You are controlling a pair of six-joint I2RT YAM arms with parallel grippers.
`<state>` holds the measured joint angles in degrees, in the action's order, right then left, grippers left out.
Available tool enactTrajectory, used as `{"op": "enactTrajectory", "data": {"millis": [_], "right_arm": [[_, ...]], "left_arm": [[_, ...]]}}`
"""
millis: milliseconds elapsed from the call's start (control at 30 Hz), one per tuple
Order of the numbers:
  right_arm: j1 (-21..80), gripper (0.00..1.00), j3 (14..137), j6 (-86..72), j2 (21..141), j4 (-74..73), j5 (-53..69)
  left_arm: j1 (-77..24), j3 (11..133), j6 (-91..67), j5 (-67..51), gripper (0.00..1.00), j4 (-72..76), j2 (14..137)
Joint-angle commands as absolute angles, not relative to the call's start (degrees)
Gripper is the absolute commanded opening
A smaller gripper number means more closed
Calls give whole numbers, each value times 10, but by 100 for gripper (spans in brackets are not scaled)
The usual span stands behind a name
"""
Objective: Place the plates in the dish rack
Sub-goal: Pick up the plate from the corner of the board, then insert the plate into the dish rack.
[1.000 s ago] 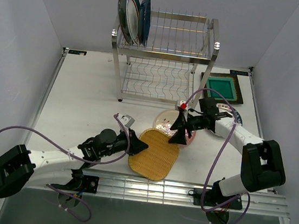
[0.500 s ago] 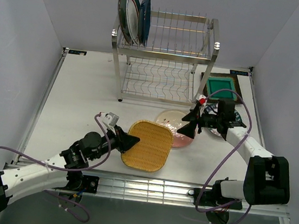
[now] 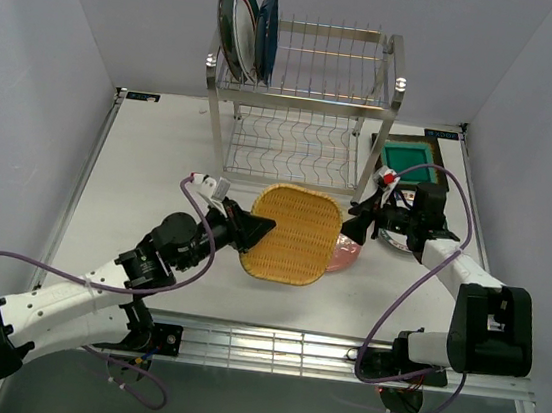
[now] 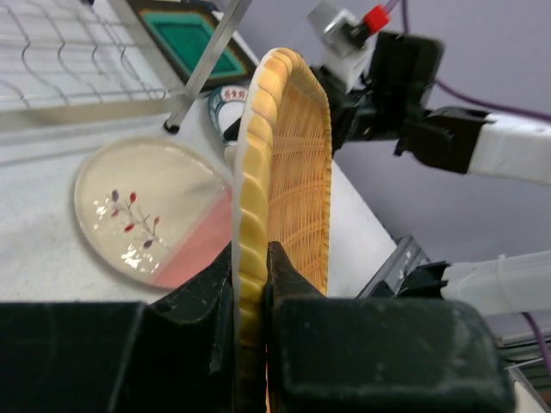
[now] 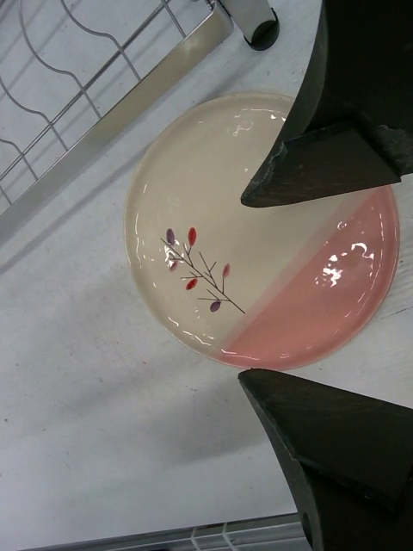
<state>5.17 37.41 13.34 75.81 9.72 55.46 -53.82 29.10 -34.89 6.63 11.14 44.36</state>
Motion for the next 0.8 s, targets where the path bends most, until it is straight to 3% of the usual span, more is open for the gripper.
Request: {"op": "enactTrajectory", "data": {"millis": [0, 767], "right_arm": [[40, 81, 389, 115, 780, 123, 553], [28, 81, 401, 122, 801, 108, 579]], "left_arm": [[-548, 377, -326, 69, 0, 162, 467], [-561, 855, -106, 287, 0, 145, 737]]}}
